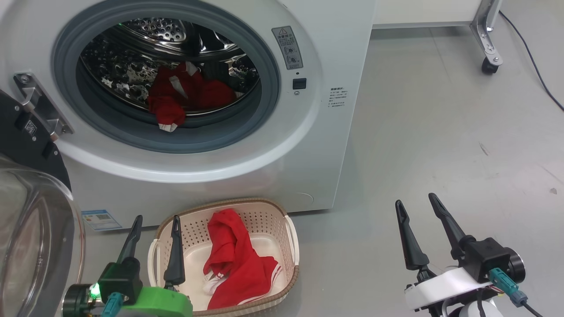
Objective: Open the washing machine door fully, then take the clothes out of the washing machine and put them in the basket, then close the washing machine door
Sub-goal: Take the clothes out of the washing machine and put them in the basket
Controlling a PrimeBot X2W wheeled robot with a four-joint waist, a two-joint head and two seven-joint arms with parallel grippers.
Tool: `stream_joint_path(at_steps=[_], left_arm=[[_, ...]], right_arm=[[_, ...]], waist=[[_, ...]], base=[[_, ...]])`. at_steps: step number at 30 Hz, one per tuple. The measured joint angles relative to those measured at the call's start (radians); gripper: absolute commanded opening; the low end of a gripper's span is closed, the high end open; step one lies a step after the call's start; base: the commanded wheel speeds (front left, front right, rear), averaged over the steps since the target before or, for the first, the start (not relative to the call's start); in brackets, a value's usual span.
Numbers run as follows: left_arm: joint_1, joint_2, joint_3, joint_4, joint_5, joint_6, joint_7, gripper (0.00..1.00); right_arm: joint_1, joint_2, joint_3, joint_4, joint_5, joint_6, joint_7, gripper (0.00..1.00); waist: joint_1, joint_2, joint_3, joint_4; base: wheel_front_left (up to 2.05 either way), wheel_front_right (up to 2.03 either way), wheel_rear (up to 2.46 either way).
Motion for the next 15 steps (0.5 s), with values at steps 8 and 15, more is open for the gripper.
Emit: stream_joint_path(at_steps=[8,15], left_arm=[[0.022,0.0,-0.002,-0.025,0.006,0.001,0.0,1.0],[0.032,0.0,-0.01,-0.042,0.007,0.002,0.0,1.0]], right_arm=[[0.002,0.0,0.006,-0.005,0.0,-0.008,0.0,1.0],[0.002,0.0,0.009,-0.006,0.0,-0.008,0.0,1.0]], waist=[[0.0,0.0,0.0,0.003],[0.0,0.0,0.0,0.004]], base=[[0.0,0.0,0.0],[0.0,0.0,0.0]])
